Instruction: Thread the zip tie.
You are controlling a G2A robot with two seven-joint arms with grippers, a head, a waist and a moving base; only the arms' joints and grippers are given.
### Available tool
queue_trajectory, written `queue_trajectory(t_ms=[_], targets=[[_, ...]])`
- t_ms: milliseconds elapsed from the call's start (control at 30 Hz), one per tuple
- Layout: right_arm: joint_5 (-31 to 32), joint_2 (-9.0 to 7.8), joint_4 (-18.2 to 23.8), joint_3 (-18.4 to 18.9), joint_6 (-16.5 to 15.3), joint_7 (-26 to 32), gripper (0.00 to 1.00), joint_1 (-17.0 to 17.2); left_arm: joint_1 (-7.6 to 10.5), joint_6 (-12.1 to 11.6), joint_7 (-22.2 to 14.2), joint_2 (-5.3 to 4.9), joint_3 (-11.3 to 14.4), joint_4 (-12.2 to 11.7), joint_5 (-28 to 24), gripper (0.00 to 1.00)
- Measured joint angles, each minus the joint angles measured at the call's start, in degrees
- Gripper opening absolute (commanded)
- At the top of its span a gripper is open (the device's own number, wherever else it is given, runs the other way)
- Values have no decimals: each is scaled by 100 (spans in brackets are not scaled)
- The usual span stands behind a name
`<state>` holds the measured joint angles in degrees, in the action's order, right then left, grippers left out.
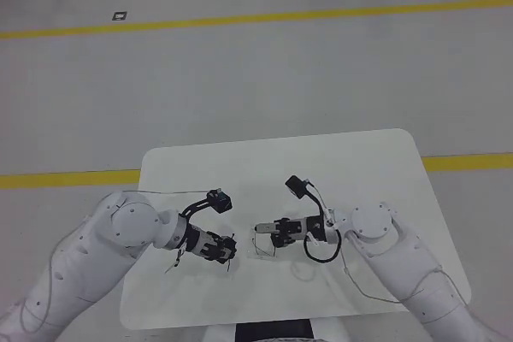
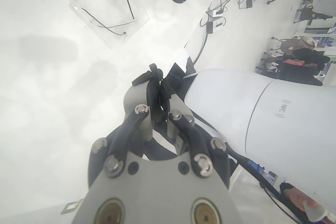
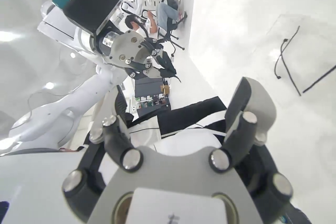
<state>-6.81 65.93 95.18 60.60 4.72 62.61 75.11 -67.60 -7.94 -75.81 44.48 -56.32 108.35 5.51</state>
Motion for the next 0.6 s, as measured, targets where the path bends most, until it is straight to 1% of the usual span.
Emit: queue_trajectory(t_ms=[167, 600], targets=[[-349, 6, -145, -48, 212, 345, 100, -262, 0, 0, 0, 0, 0, 0, 0, 0], [-356, 5, -149, -48, 216, 354, 100, -266, 0, 0, 0, 0, 0, 0, 0, 0]])
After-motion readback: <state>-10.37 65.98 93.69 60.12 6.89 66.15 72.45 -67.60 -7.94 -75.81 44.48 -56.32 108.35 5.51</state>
